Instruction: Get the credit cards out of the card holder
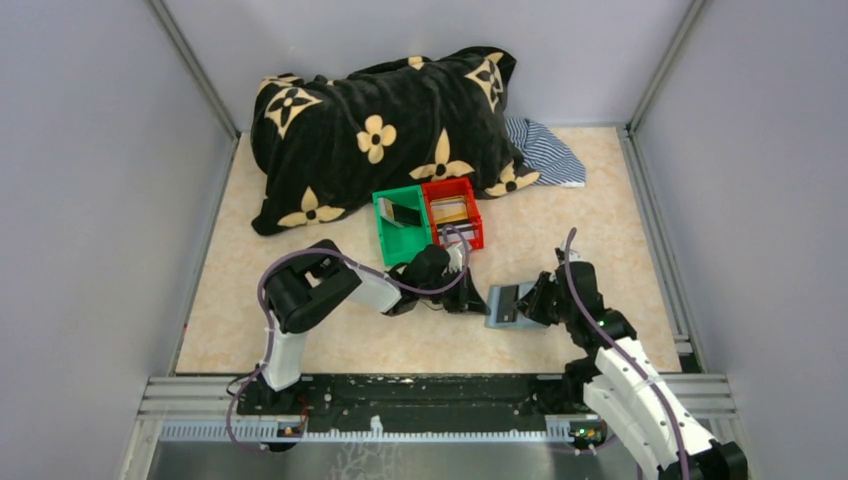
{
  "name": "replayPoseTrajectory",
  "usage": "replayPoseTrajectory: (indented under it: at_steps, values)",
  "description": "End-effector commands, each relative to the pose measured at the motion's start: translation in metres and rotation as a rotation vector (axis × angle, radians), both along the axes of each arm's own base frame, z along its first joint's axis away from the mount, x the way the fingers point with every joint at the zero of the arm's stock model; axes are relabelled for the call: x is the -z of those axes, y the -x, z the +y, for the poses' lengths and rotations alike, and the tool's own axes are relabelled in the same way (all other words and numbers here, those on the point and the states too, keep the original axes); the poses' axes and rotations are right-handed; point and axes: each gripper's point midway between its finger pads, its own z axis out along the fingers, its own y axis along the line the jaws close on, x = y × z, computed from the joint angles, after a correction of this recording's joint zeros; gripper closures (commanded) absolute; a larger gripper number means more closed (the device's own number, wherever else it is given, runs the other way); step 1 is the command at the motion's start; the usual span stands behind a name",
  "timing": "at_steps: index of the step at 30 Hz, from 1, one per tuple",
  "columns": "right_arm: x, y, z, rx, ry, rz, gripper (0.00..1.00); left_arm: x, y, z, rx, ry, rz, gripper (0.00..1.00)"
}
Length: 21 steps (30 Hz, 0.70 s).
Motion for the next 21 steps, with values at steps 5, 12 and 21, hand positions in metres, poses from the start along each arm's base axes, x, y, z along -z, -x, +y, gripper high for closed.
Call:
replayPoseTrajectory:
  at_steps: [5,12,21]
  values:
    - [-0.019,-0.016,0.006,0.014,-0.035,-0.052,1.0,0.062,-0.004,0.047,-0.129,-0.132,0.193,0.98]
    - [-0.017,-0.021,-0.005,0.086,-0.011,-0.05,1.0,0.065,-0.011,0.07,-0.202,-0.117,0.214,0.99]
    - [-0.005,-0.019,-0.001,0.059,-0.021,-0.016,1.0,0.058,-0.017,0.075,-0.217,-0.123,0.174,1.0]
